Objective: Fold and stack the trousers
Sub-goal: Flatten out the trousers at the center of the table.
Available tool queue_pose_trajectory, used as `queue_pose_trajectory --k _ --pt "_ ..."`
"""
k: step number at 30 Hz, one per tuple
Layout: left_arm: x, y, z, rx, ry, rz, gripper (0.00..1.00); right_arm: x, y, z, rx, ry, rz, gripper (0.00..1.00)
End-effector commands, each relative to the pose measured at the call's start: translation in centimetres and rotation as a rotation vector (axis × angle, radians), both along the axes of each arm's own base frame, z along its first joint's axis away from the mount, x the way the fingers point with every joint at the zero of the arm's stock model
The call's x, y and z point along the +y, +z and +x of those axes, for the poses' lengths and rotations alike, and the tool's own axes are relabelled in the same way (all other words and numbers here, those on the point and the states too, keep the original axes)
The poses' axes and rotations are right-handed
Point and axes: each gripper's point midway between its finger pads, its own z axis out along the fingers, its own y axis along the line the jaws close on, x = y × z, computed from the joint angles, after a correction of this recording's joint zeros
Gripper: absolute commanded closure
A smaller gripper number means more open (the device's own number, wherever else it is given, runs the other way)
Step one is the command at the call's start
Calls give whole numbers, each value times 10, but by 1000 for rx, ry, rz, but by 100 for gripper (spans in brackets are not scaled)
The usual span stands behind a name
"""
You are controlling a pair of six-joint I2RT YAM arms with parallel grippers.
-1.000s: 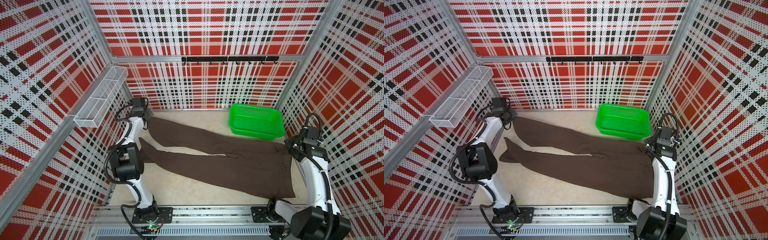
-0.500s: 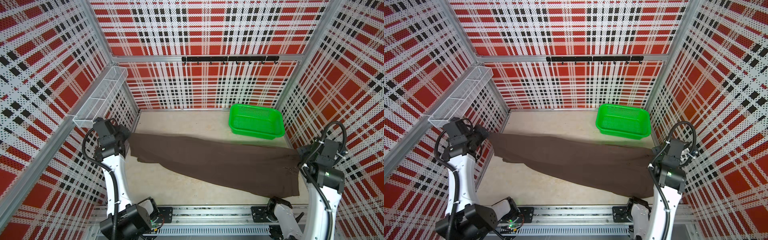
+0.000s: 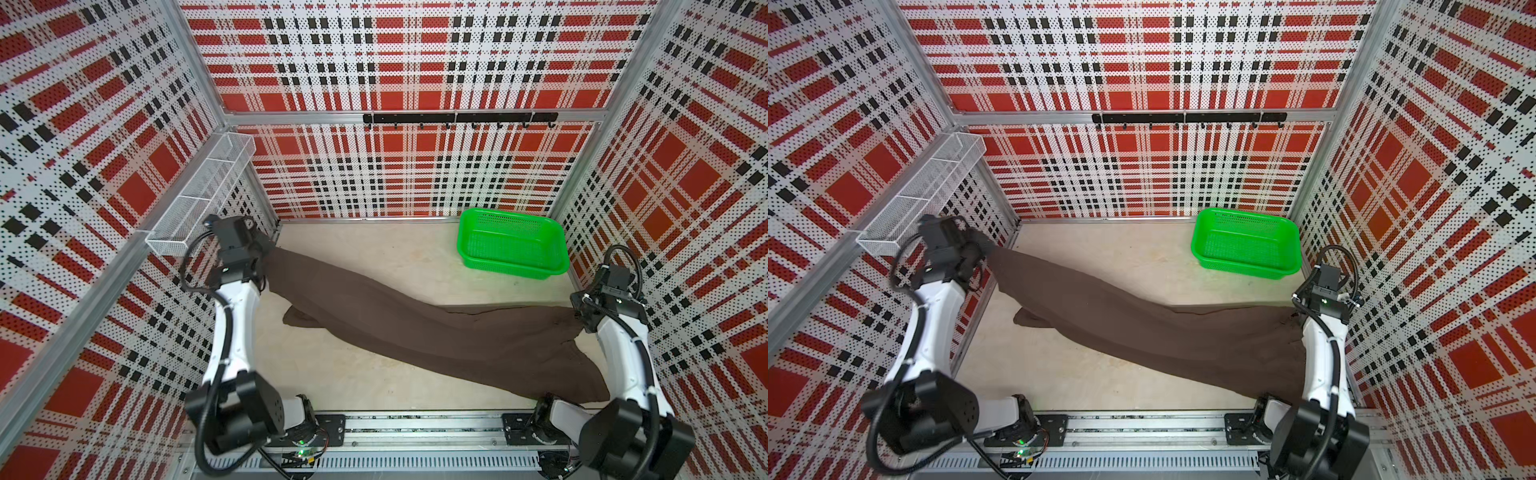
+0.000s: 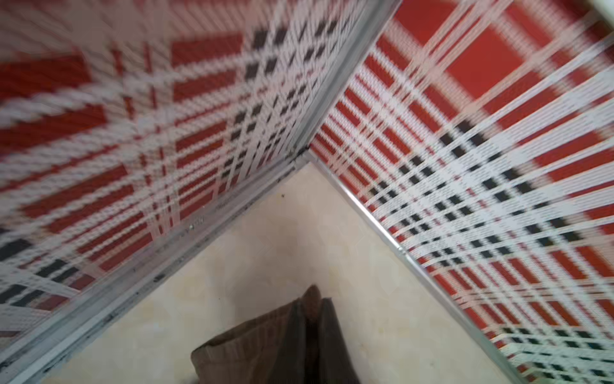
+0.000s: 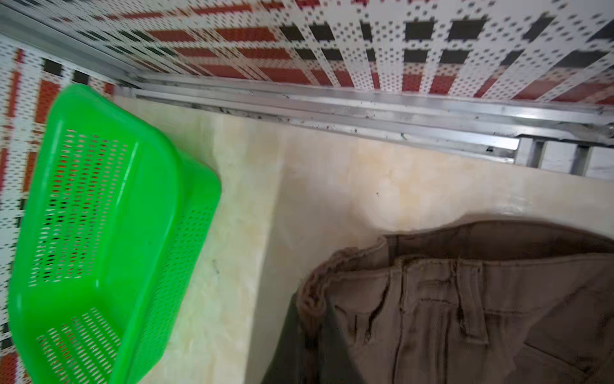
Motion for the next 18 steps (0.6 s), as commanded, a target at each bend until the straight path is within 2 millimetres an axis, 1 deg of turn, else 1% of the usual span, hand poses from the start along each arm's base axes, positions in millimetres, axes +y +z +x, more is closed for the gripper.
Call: queue_pose_trajectory --k 1,3,5,9,14,18 --pt "6 -3 28 -7 40 23 100 -22 16 32 -103 -55 -38 100" --pt "5 -21 48 45 44 32 100 -34 9 37 -75 -92 -52 100" --pt "4 -35 66 99 44 47 100 -44 0 40 -52 -125 -47 100" --pt "2 -54 97 175 51 88 100 -61 -18 34 -9 -193 -38 100" --pt "4 -75 126 251 68 138 100 -69 -43 31 40 -230 -10 100" --pt "-5 -92 152 291 38 158 100 -70 -56 37 59 -235 12 100"
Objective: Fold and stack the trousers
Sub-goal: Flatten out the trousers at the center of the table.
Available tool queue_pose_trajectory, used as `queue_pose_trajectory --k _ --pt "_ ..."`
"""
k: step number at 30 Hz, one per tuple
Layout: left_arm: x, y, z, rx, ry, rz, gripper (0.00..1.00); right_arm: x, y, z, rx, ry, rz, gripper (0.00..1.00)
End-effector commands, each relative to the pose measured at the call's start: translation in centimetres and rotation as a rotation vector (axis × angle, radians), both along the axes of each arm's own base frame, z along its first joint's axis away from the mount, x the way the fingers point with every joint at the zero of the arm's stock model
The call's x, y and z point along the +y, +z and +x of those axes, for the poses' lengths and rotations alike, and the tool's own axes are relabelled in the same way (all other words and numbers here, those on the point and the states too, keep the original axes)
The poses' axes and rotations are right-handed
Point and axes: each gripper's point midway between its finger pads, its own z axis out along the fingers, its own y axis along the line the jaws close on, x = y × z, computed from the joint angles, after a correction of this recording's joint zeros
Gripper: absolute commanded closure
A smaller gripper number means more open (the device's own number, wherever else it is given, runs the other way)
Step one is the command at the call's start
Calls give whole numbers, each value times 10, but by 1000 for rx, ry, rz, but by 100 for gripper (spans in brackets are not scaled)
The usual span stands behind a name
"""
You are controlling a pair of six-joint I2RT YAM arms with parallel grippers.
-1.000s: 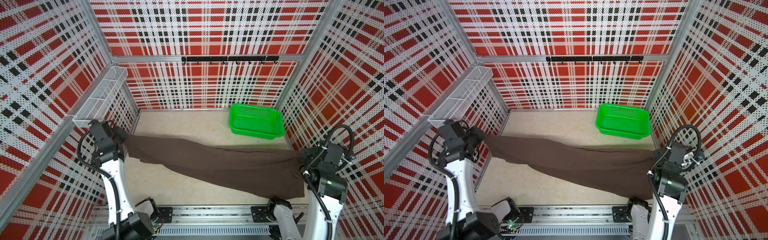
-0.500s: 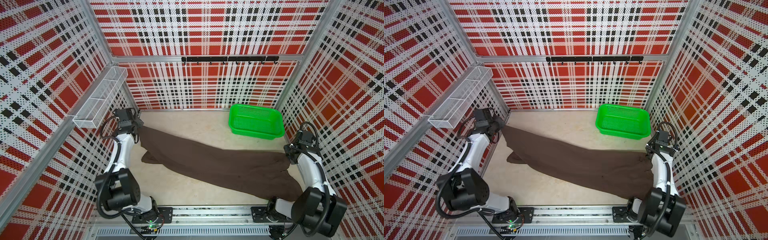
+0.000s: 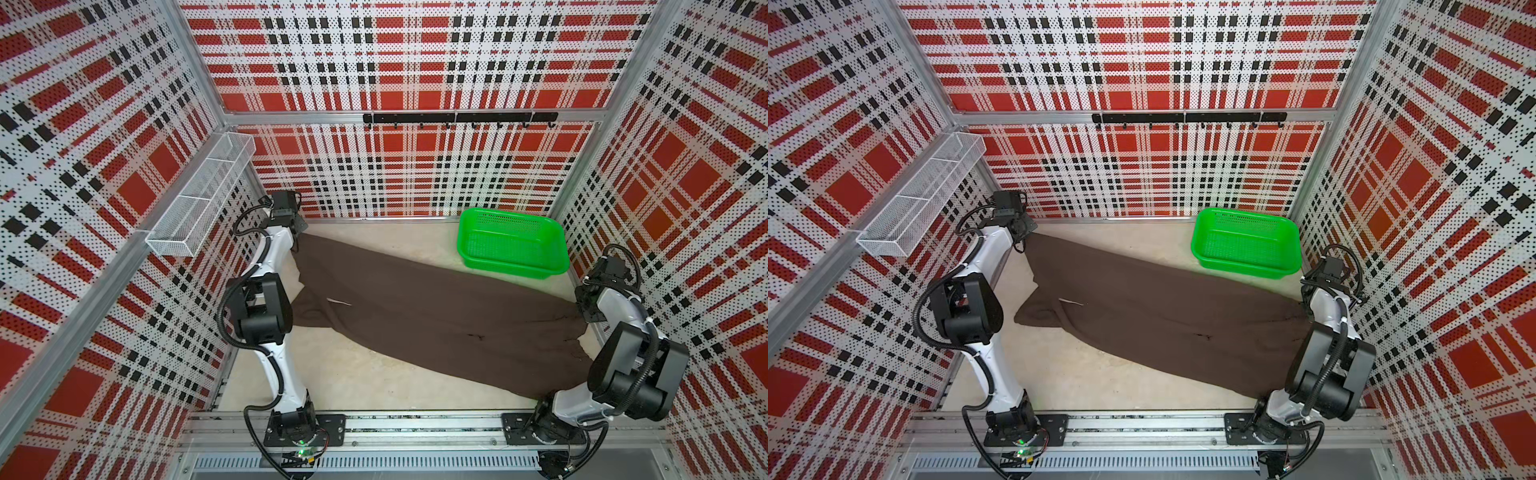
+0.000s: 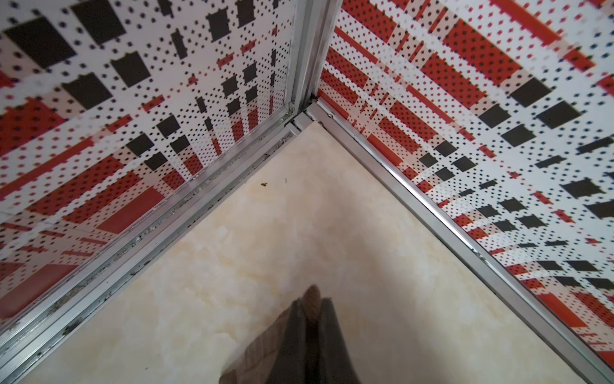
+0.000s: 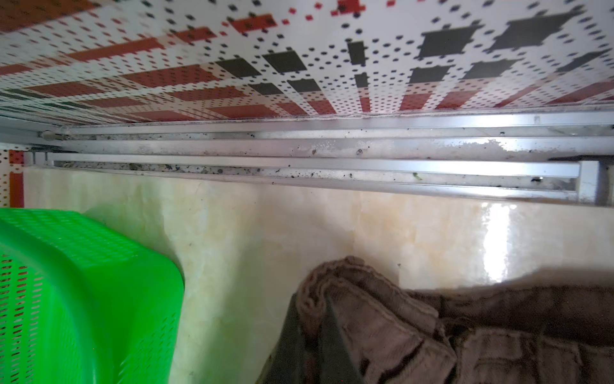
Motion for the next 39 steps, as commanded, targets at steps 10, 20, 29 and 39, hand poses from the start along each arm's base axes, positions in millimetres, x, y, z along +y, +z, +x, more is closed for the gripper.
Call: queue_pose_trajectory --k 10,20,29,39 --pt "1 -42 55 106 0 81 100 -23 -13 16 7 -83 -15 98" --pt "7 -58 70 99 8 87 100 -18 -18 53 -11 -53 8 97" --pt "17 -54 79 60 23 81 100 -10 -15 90 -33 -43 0 93" --pt "29 -52 84 22 32 65 100 -12 -2 147 -69 -38 -32 93"
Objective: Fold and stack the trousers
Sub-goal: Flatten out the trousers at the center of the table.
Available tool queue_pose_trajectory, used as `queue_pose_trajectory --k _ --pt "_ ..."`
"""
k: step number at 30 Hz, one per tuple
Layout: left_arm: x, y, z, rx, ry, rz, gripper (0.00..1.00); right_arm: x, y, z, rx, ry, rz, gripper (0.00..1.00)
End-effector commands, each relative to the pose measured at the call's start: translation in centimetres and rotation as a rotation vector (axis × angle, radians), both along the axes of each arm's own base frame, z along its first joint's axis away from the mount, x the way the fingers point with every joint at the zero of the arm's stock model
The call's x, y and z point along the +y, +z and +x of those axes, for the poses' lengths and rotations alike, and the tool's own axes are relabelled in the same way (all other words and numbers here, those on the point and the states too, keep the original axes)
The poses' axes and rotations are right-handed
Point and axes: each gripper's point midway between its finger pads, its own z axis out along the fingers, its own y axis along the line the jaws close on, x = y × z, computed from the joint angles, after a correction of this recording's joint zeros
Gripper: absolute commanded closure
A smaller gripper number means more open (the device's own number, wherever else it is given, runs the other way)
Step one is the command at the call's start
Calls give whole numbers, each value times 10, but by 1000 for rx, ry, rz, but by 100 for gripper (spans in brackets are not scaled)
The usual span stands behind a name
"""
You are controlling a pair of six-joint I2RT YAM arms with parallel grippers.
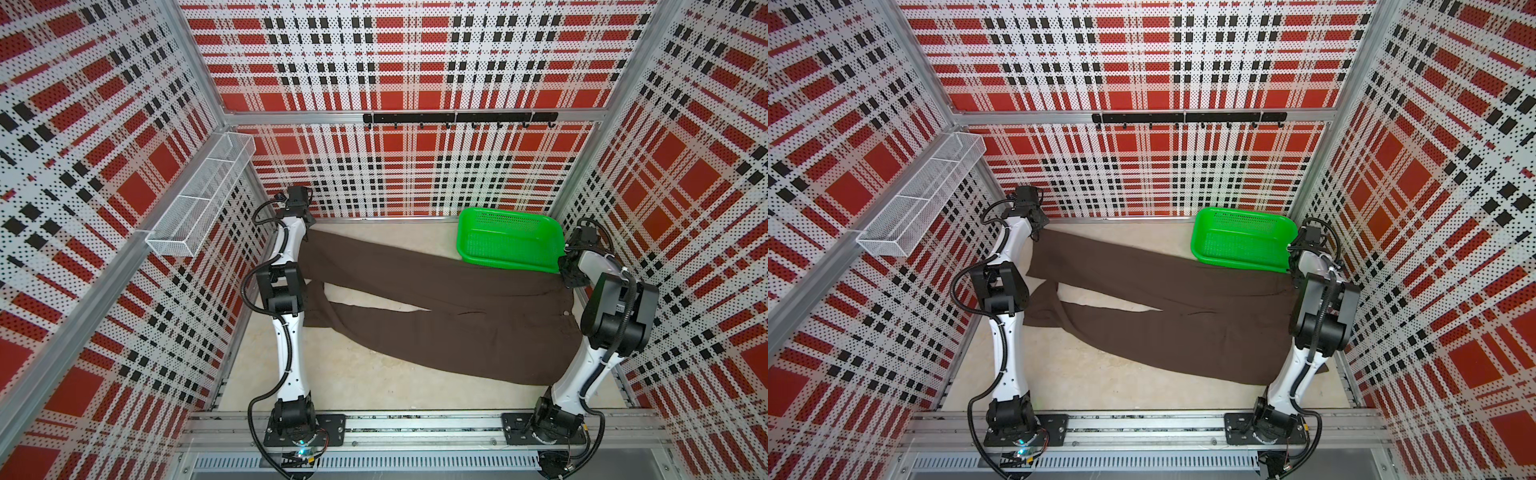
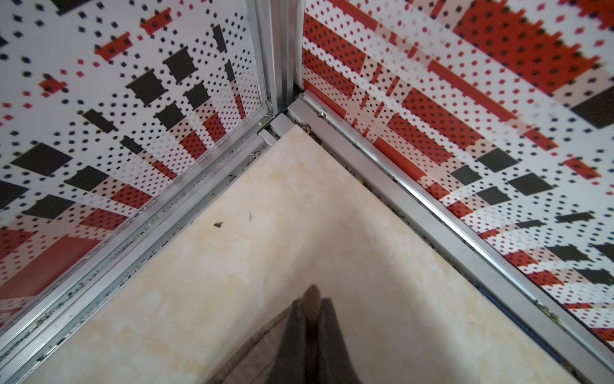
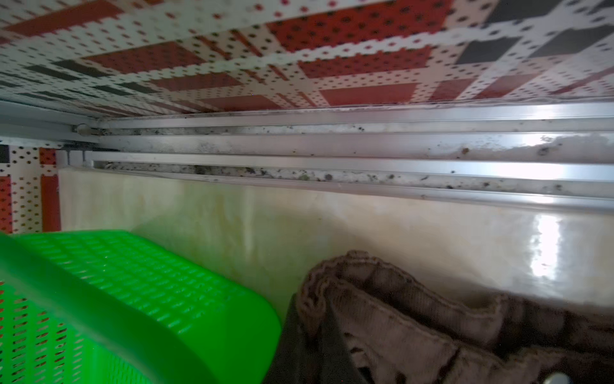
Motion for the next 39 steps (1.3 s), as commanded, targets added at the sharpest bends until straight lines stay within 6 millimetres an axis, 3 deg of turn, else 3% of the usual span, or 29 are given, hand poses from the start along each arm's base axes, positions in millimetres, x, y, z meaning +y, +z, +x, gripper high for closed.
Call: queue_pose_trajectory --k 1,9,13,15,19,26,30,33,35,39 --pt "19 6 10 -58 31 20 100 -10 13 16 -35 -51 -49 93" --pt "23 7 14 -75 35 17 100 -12 10 37 -35 -53 -36 87" --pt "23 7 14 -74 32 19 100 -7 1 29 -28 -55 -20 69" --pt "22 7 13 -74 26 9 88 -5 0 25 -19 -44 -17 58" --pt "17 16 11 -110 -1 -54 54 -1 11 23 -25 13 -28 49" --pt "12 86 -2 -222 -33 -67 23 -6 64 8 -63 69 -111 38" --pt "7 124 -22 -261 -36 -66 12 -3 93 -6 -85 106 -144 36" --pt "2 144 -50 -263 -26 -59 8 9 107 -17 -101 172 -145 36" --pt "-2 148 -74 -243 -18 -51 5 21 113 -27 -109 224 -141 36" --pt "-19 133 -131 -179 -1 -71 6 77 108 -44 -114 403 -115 36"
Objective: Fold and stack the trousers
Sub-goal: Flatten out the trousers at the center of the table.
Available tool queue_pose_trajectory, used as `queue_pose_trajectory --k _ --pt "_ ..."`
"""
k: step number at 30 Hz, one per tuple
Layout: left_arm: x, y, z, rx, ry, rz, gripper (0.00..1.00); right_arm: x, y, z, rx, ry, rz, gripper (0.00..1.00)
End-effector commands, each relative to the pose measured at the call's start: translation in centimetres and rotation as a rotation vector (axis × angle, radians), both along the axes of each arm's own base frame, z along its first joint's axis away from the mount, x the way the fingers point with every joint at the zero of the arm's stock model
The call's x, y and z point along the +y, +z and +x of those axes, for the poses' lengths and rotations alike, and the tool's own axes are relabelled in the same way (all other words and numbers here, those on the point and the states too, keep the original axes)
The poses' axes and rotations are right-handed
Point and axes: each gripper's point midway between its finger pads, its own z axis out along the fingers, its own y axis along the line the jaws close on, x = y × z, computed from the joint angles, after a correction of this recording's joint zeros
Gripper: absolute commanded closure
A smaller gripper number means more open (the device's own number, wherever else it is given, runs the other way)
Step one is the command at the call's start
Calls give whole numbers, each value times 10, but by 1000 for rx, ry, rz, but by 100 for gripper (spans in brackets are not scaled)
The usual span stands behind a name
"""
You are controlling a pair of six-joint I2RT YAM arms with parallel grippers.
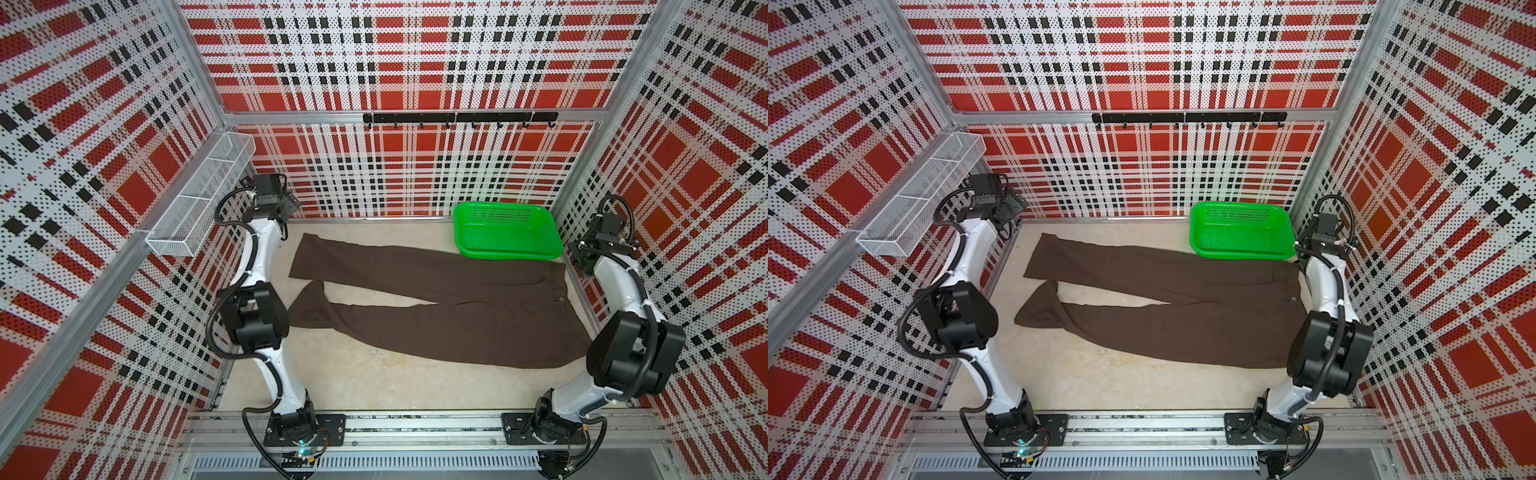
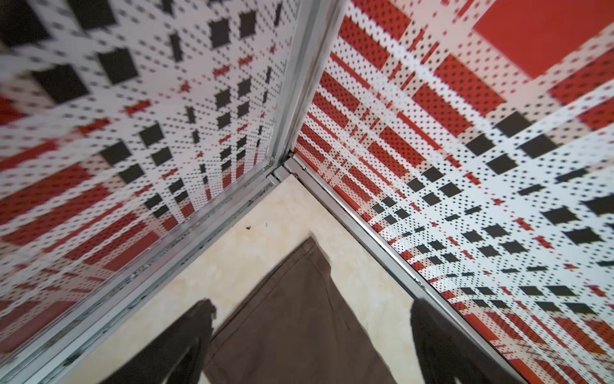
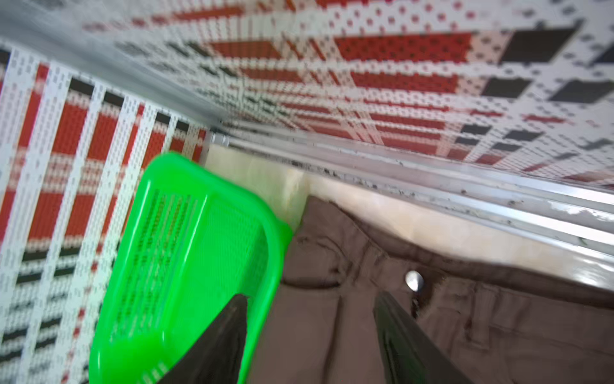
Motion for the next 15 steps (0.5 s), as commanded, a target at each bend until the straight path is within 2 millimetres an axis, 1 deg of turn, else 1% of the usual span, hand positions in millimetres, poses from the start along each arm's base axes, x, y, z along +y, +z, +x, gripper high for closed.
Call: queue_pose_trajectory --k 1,2,4,5,7,10,13,15 --pt "-19 -28 -39 77 -5 -25 6 55 -16 -14 53 189 19 36" --pt "-27 -34 -48 88 -20 -36 6 70 -20 -17 60 232 18 36" --pt "-42 -50 -74 118 3 -55 7 105 -36 -30 101 316 27 36" --pt "-48 -58 -84 139 14 -64 8 120 -44 -36 117 349 35 36" --pt "-61 -79 -109 201 37 -87 8 148 -57 -49 137 408 50 36" --pt "-77 -103 -142 266 83 -106 9 178 -78 -70 167 462 72 37" --pt "-83 -122 -171 295 161 -149 7 196 -94 -86 198 498 91 37" --pt "-82 -135 -190 331 243 -165 6 203 -102 -93 211 512 101 37"
